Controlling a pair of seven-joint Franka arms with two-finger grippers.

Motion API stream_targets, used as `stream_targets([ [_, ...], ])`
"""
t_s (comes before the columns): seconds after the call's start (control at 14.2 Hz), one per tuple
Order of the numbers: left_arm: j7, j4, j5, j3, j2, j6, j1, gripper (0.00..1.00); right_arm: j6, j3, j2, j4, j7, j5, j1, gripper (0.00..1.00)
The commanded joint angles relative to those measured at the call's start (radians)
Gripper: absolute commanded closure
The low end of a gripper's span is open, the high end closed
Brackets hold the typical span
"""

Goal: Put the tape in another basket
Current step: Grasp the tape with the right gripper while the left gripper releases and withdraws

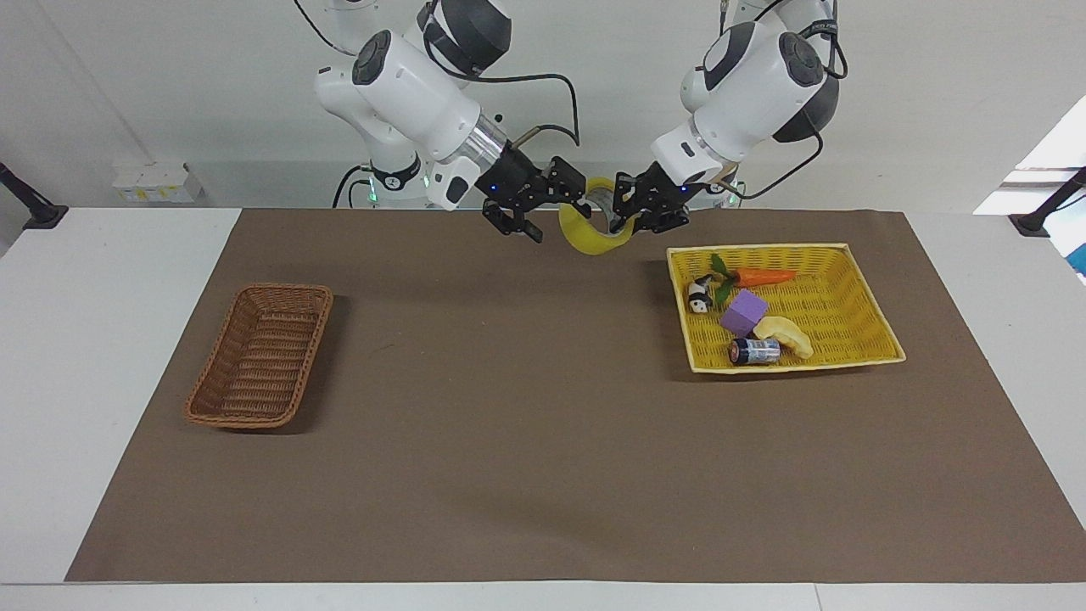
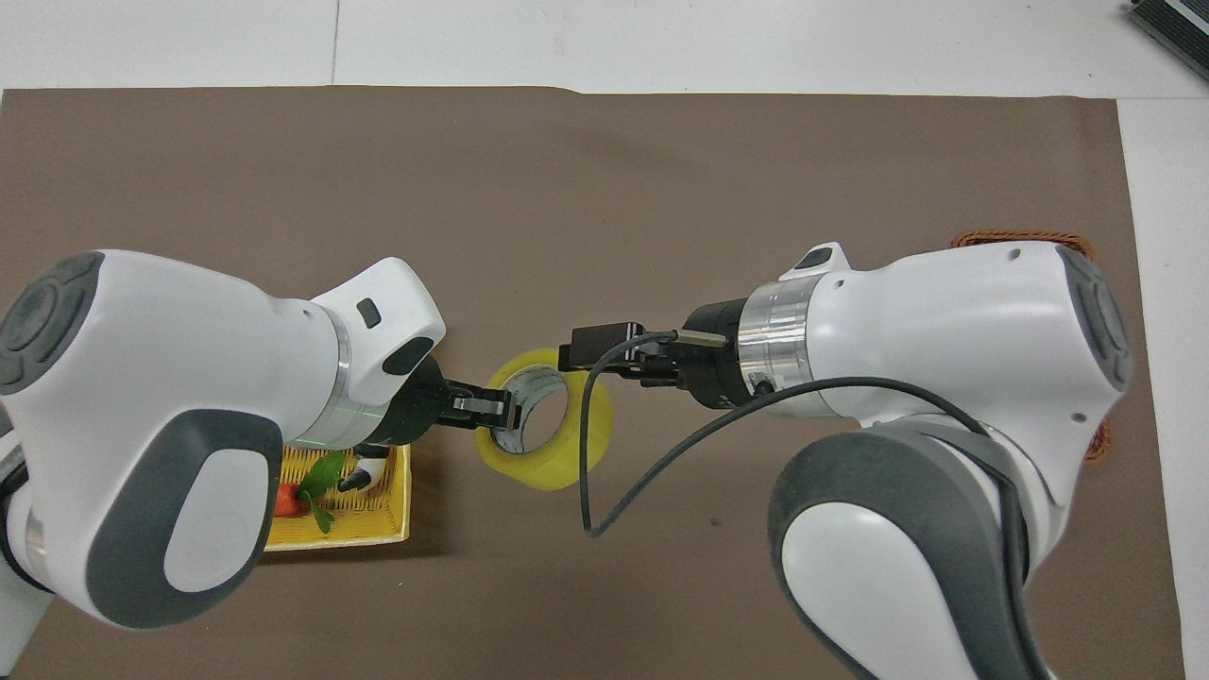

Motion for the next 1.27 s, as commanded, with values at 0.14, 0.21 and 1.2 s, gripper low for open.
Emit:
stream_targets([
  [0.14, 0.010, -0.002, -0.022, 0.016, -0.017, 0.000, -0.019, 1.00, 0.022, 0.032, -0.012, -0.034, -0.014, 0.023, -0.008, 0.00],
  [0.21, 0.009, -0.004, -0.022, 0.016, -0.022, -0.002, -0.019, 1.00, 0.018, 0.034, -0.013, -0.036, -0.016, 0.015, -0.006, 0.00],
  [1.2, -0.096, 0.010, -0.072, 0.020, -0.038, 0.021, -0.016, 0.00, -0.030, 0.049, -0.010, -0.039, -0.016, 0.009, -0.014, 1.00],
])
